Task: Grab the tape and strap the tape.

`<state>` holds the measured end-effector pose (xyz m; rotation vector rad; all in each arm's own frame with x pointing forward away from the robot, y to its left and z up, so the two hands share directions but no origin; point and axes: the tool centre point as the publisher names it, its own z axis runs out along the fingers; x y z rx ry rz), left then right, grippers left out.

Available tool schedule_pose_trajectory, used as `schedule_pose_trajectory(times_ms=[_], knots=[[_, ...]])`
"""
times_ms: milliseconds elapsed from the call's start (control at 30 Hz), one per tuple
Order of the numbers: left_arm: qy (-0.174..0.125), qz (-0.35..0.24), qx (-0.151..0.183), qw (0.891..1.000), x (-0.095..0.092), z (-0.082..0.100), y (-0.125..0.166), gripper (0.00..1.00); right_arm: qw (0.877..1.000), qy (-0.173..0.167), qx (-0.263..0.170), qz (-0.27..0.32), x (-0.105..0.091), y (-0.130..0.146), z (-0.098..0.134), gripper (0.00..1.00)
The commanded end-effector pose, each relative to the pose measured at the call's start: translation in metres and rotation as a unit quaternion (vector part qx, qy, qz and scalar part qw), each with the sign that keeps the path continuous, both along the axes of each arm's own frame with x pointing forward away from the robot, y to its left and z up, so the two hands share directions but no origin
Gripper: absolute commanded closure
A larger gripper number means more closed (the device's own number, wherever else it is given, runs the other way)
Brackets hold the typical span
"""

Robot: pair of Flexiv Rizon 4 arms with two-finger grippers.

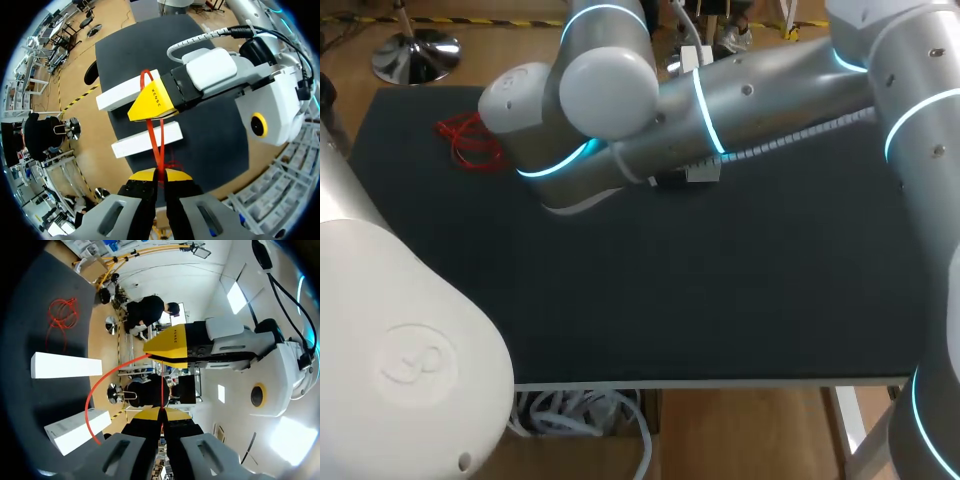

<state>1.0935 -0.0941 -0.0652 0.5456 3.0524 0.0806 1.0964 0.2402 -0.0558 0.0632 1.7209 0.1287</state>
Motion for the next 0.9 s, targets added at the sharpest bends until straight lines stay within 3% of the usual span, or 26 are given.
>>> schedule_pose_trajectory(times_ms=[33,900], knots=[[0.001,0.000,0.002,1.000,0.0002,0.0009,-0.0007,1.00,1.000,0.002,-0.002,-0.001,0.0002,0.0014,0.0015,1.00],[0.001,0.000,0.002,1.000,0.0002,0.0009,-0.0007,1.00,1.000,0.005,-0.002,-0.002,0.0067,0.0091,0.0011,1.00]])
